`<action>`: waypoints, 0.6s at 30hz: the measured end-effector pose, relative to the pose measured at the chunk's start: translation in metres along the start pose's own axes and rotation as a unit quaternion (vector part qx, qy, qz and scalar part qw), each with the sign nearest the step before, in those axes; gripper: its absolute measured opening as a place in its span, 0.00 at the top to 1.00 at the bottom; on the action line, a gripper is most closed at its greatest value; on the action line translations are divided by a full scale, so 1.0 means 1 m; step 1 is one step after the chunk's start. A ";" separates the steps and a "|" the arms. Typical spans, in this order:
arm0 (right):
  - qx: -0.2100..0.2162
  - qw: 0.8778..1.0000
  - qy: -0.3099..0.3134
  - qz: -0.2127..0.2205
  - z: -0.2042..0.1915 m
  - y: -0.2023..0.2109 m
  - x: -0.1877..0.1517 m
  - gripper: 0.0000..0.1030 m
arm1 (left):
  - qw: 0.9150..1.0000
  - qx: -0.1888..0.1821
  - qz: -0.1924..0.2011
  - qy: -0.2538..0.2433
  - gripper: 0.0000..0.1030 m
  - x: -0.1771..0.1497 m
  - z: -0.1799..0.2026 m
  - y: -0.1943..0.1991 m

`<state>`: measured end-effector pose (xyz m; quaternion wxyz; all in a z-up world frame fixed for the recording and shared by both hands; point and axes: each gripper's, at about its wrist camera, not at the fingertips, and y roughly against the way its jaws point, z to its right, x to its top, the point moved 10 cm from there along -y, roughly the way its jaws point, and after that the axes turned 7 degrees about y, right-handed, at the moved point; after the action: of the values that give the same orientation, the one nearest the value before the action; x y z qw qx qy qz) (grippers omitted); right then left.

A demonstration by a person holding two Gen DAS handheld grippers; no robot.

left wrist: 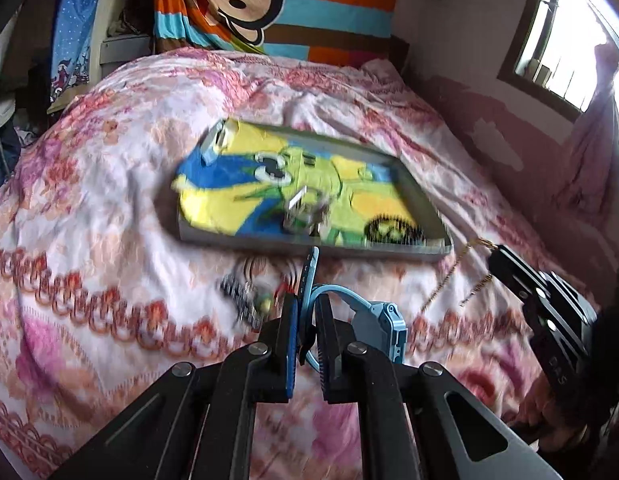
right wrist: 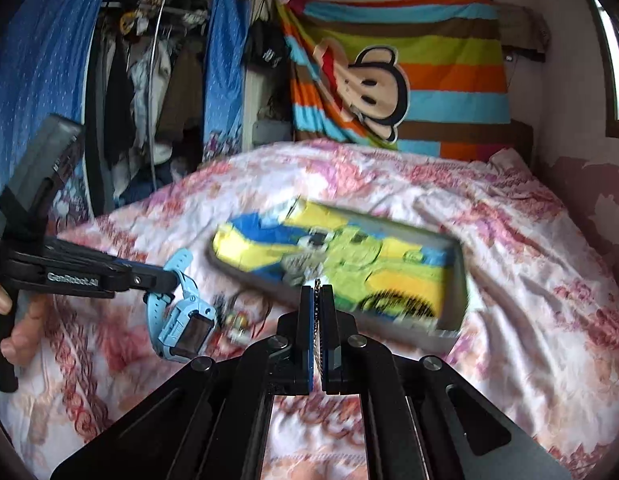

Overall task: Organize jewelry
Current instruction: 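Carry the blue watch and gold chain into the tray and open both tools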

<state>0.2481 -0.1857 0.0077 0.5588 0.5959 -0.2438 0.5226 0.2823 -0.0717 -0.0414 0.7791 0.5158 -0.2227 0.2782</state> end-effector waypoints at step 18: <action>-0.009 0.996 -0.084 -0.023 0.097 -0.107 -0.014 0.98 | 0.999 0.009 0.042 0.027 0.91 0.081 0.045 -0.131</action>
<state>0.3707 -0.2515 -0.0324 0.5537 0.6381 -0.2808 0.4555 0.4266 -0.1374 -0.0624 0.7674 0.5057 -0.2208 0.3264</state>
